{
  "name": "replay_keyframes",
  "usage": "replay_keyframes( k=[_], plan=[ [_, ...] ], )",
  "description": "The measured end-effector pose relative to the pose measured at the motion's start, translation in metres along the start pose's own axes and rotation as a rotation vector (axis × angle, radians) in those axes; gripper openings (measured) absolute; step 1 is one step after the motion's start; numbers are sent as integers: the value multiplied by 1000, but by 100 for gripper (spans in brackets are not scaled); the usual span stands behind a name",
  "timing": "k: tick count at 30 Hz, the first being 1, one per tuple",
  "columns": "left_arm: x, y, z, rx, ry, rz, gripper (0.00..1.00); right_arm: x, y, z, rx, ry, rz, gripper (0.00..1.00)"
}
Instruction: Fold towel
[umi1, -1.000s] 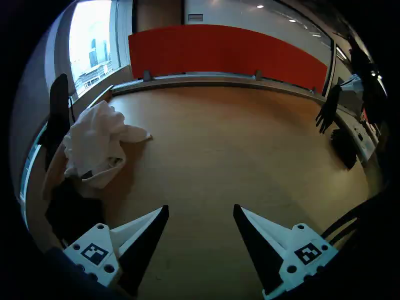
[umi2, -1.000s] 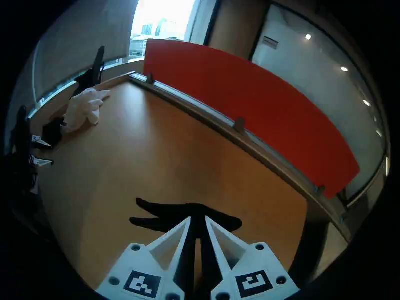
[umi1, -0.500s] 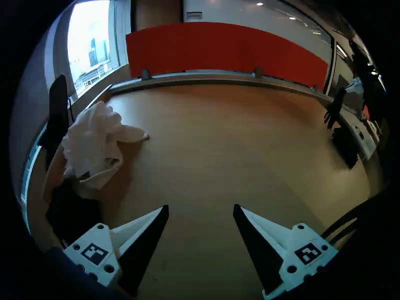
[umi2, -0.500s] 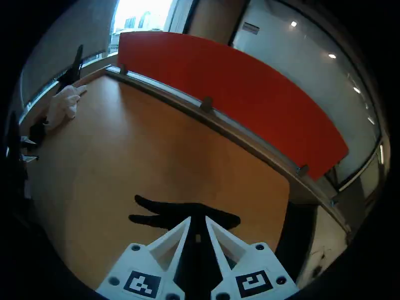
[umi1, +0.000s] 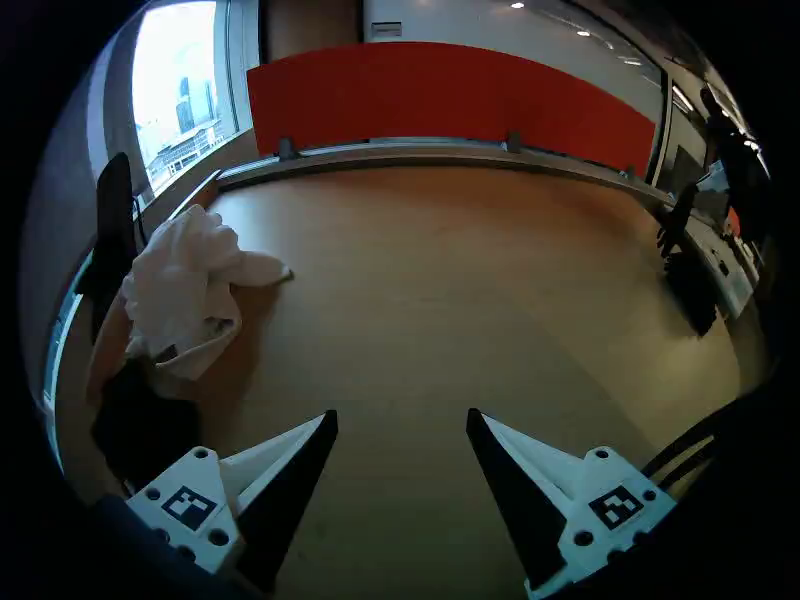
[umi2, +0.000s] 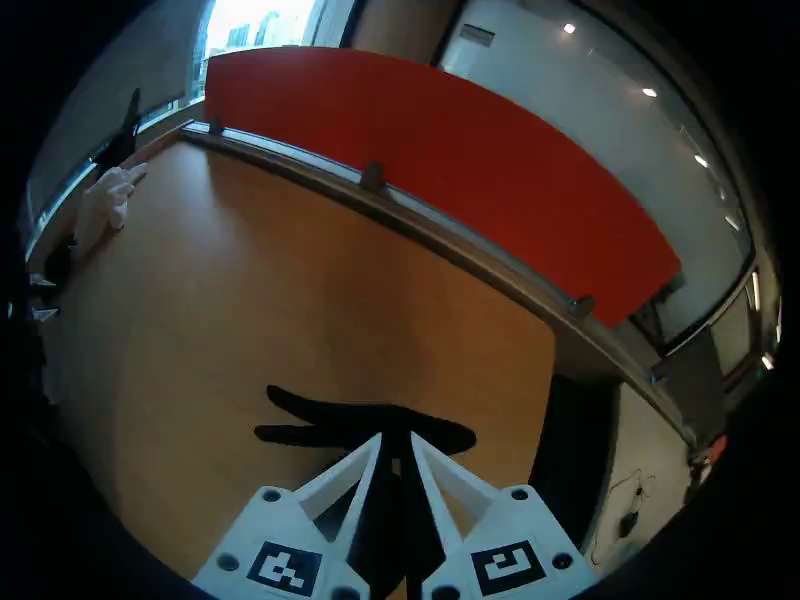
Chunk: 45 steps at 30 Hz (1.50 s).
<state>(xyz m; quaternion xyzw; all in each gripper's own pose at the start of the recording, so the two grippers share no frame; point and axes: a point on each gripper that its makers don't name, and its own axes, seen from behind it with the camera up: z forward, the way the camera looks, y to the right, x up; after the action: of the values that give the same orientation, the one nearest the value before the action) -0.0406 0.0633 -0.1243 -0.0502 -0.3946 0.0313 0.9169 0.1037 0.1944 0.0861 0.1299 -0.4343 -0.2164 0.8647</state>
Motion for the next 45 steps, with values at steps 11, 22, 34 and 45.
replay_keyframes(
  k=[11, 22, 34, 45],
  plan=[
    [4, 5, -1, -9, 3, 8, 96, -23, 4, -9, -6, -20, 17, 5],
    [5, 9, -1, -24, 4, 8, 96, -74, -7, -31, -5, -55, 37, 5],
    [6, 11, -1, -36, 7, 18, 96, -114, -25, -42, -7, -77, 65, 5],
    [5, 8, -4, -39, 12, 21, 96, -142, -23, -43, -33, -124, 75, 5]
  ],
)
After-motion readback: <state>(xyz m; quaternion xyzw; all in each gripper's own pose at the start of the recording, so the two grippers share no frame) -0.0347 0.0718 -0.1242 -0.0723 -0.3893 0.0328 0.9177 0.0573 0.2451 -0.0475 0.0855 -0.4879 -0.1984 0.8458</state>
